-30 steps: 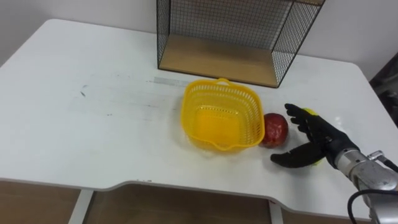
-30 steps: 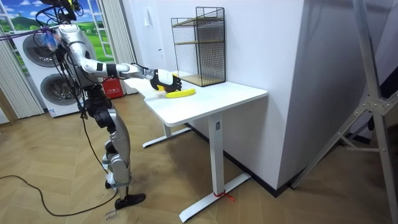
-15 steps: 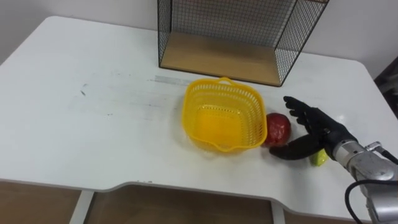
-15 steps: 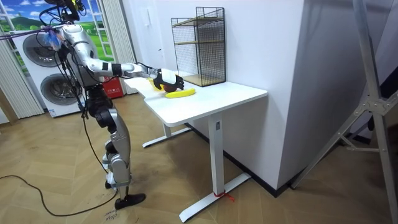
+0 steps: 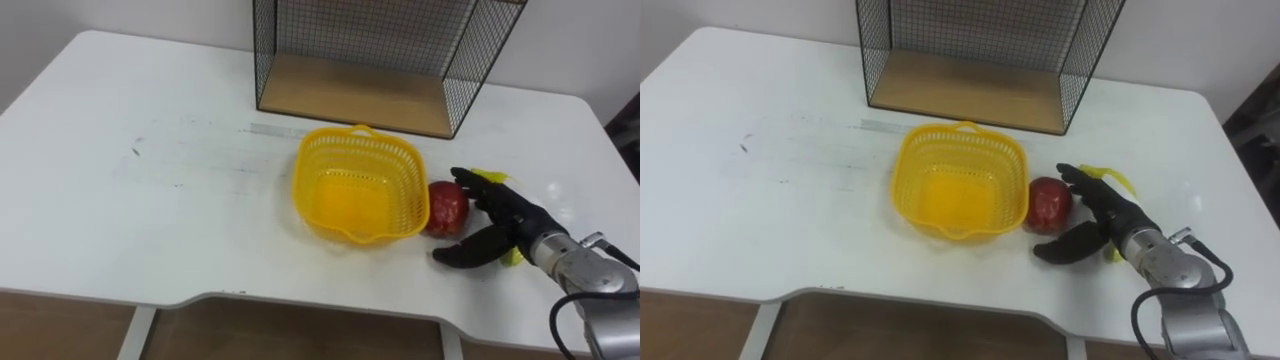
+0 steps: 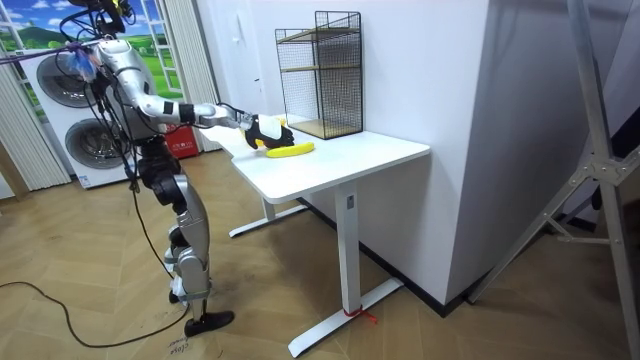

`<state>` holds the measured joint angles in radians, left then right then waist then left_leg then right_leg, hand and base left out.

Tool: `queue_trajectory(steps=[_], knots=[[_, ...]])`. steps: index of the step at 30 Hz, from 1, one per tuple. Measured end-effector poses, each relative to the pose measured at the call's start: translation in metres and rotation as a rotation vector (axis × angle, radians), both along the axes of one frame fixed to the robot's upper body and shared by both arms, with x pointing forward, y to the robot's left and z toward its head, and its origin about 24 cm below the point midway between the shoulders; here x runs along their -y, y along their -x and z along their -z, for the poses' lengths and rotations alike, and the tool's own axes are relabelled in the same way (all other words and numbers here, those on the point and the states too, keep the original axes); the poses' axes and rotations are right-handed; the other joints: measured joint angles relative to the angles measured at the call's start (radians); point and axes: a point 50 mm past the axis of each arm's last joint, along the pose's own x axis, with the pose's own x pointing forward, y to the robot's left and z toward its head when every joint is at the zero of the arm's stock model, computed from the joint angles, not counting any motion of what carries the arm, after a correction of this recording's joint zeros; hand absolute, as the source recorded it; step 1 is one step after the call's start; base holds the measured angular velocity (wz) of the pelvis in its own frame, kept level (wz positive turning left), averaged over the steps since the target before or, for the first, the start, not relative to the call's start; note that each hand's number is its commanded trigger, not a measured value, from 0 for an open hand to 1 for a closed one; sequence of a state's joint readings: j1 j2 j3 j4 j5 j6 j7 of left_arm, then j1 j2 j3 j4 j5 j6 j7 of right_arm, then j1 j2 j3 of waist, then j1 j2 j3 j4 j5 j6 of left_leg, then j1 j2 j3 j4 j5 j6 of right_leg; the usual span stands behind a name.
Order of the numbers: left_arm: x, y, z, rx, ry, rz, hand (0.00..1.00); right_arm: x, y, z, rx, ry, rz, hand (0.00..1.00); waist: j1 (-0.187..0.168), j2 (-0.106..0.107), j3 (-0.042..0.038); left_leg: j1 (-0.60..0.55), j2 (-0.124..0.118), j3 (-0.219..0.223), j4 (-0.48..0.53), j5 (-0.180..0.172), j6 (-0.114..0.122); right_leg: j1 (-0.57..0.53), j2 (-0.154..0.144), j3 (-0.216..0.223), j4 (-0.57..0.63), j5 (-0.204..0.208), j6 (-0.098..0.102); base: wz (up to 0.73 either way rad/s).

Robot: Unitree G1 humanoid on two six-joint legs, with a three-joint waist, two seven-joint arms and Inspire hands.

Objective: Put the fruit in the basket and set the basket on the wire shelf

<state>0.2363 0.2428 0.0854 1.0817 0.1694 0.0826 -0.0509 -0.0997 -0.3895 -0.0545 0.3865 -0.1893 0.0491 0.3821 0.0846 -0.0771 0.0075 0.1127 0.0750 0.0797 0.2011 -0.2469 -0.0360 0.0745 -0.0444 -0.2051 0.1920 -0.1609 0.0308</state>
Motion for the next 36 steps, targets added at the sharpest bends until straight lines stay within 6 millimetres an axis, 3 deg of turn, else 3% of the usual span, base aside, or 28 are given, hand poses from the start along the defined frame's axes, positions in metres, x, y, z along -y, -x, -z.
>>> queue_trajectory(steps=[4,20,21,22,36], knots=[[0.0022,-0.0020,0.0007,0.000,0.006,0.014,0.00,-0.0005,0.0007,0.0024,-0.012,0.012,-0.005,0.00,0.002,-0.005,0.0039,-0.001,0.000,-0.003,0.002,0.000,0.000,0.004,0.000,-0.007,-0.002,0.000,0.000,0.04],[0.0049,-0.0023,0.0018,-0.020,0.011,0.024,0.00,-0.0030,0.0004,0.0075,-0.023,0.055,-0.008,0.00,0.003,-0.007,0.0022,0.003,0.001,-0.003,0.003,0.000,0.000,0.012,-0.001,-0.013,-0.002,0.001,0.000,0.01],[0.0051,-0.0022,0.0019,-0.020,0.012,0.024,0.00,-0.0029,0.0005,0.0076,-0.023,0.055,-0.008,0.73,0.004,-0.007,0.0021,0.003,0.001,-0.002,0.003,0.000,0.000,0.012,-0.001,-0.013,-0.002,0.001,0.000,0.00],[0.0053,-0.0022,0.0020,-0.021,0.012,0.024,0.00,-0.0029,0.0005,0.0076,-0.023,0.055,-0.007,1.00,0.004,-0.007,0.0020,0.003,0.001,-0.002,0.003,0.000,0.000,0.012,-0.001,-0.013,-0.002,0.001,0.000,0.00],[0.0073,-0.0034,0.0026,-0.018,0.016,0.022,0.00,0.0002,-0.0083,0.0054,0.025,0.084,0.069,1.00,0.008,0.004,-0.0040,0.007,0.001,0.000,0.003,0.000,0.000,0.013,-0.001,-0.013,-0.004,0.002,0.000,0.00]])
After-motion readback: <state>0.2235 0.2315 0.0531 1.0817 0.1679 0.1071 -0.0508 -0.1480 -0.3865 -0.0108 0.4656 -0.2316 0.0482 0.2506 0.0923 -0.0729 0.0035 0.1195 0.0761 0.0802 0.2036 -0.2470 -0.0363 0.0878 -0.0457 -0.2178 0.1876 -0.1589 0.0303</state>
